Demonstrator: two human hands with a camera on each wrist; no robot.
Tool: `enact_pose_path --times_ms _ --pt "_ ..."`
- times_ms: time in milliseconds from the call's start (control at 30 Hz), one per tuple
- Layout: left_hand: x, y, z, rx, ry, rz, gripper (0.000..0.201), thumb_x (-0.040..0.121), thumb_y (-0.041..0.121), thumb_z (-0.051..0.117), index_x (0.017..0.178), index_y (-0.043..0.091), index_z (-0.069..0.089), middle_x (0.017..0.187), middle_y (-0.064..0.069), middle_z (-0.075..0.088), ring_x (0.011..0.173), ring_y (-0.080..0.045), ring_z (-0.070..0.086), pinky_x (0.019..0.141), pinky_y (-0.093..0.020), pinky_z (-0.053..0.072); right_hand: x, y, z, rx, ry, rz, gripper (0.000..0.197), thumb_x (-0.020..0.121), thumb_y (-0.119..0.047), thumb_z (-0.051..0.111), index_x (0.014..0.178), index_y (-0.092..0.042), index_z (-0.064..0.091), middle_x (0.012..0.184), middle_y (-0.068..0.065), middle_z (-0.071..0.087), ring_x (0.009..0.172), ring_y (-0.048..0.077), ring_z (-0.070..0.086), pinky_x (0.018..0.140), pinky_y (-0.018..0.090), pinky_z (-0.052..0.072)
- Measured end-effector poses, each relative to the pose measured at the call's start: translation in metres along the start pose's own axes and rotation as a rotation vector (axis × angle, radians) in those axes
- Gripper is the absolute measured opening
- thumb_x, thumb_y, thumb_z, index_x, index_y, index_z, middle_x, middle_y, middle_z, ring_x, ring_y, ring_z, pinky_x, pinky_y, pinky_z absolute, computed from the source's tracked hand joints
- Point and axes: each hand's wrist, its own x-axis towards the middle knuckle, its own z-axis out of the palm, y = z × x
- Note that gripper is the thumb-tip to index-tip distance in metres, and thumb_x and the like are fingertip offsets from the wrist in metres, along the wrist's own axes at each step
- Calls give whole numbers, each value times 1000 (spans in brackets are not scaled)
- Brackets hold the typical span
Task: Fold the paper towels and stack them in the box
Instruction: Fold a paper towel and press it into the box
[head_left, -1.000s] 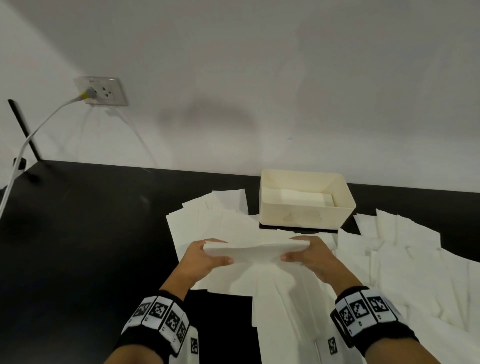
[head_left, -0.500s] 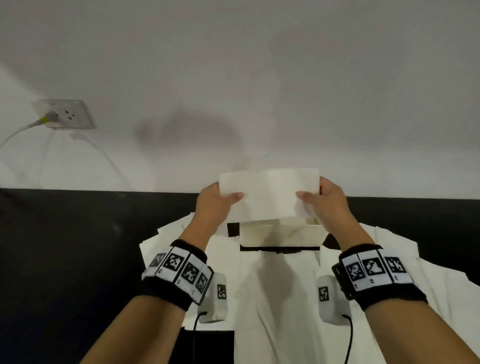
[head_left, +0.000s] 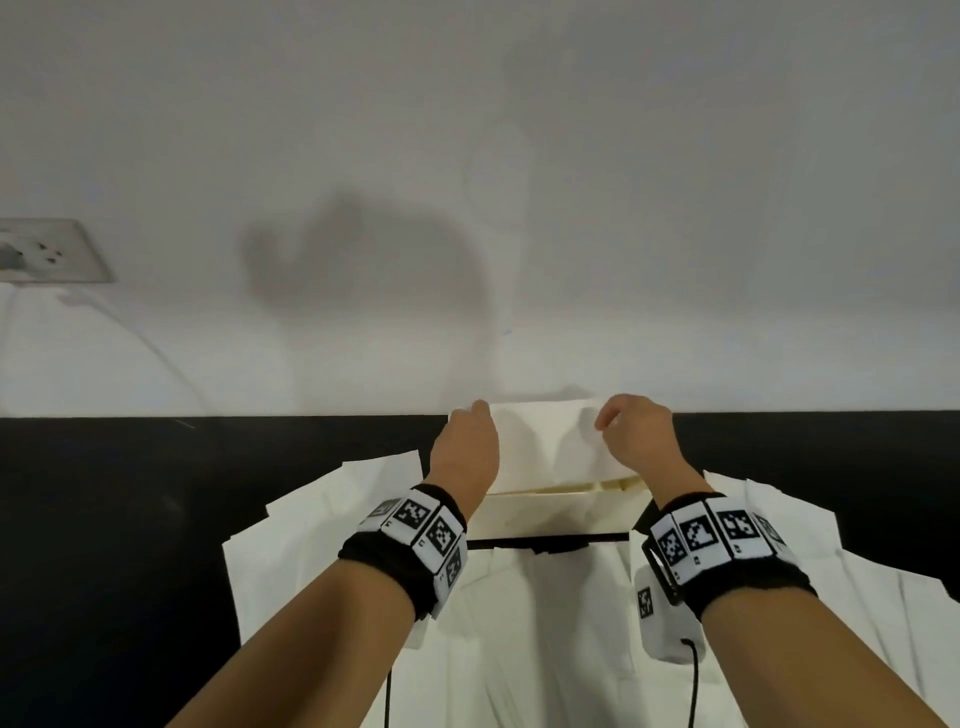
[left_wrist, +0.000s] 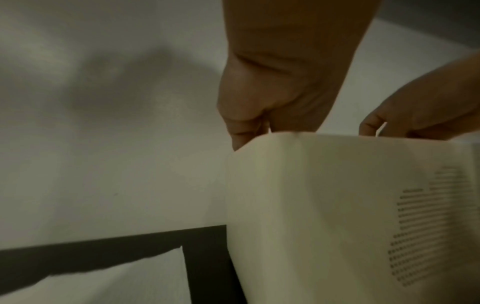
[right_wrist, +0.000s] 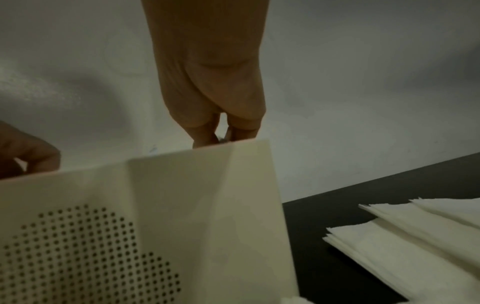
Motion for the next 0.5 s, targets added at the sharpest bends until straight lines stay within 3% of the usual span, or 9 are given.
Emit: enact_pose_path --times_ms 33,67,133,200,267,333,400,500 --pt "1 1 1 57 -42 10 34 95 0 37 129 3 40 124 -14 52 109 -24 58 83 -27 49 2 -1 3 -64 -43 3 27 91 -3 42 101 -6 67 103 8 66 94 24 63 80 26 50" --pt "2 1 3 131 -92 34 31 95 -1 36 125 2 45 124 -14 53 110 -24 58 85 -28 49 4 -1 6 -124 -82 16 26 92 -6 42 95 -5 68 98 7 66 94 23 63 77 26 50" --pt "5 2 6 216 -164 56 29 95 -3 36 119 1 52 121 -13 56 109 -24 59 86 -28 49 8 0 14 -198 -91 62 26 91 -7 41 69 -8 55 73 2 56 73 18 58 54 19 42" --pt "7 3 9 290 -203 76 29 95 -4 36 117 -1 54 121 -13 56 111 -25 59 87 -28 49 10 -1 20 -191 -115 114 33 90 -5 43 59 -12 38 64 1 42 59 16 46 45 18 29" --pt "10 3 13 353 -249 107 29 94 -5 36 116 -1 55 116 -13 56 111 -25 58 86 -28 48 9 -4 25 -198 -135 163 26 91 -1 42 65 -6 43 66 3 41 57 13 42 50 20 36" --pt "12 3 16 418 -279 132 28 94 -5 37 114 -1 56 103 -11 53 111 -25 58 83 -28 47 9 -5 28 -244 -157 163 15 92 0 41 90 -2 56 65 3 38 69 15 48 66 24 46" --pt "15 3 19 459 -289 139 28 93 -6 38 112 -1 58 107 -12 56 109 -26 59 81 -28 48 10 -5 31 -310 -188 130 23 94 -1 41 107 0 59 70 3 46 80 16 50 81 25 49" --pt "14 4 19 518 -294 160 28 93 -6 39 112 0 59 118 -12 59 107 -26 61 79 -27 48 12 -4 34 -382 -254 126 25 94 -3 42 110 -1 60 85 7 57 84 19 55 79 25 47"
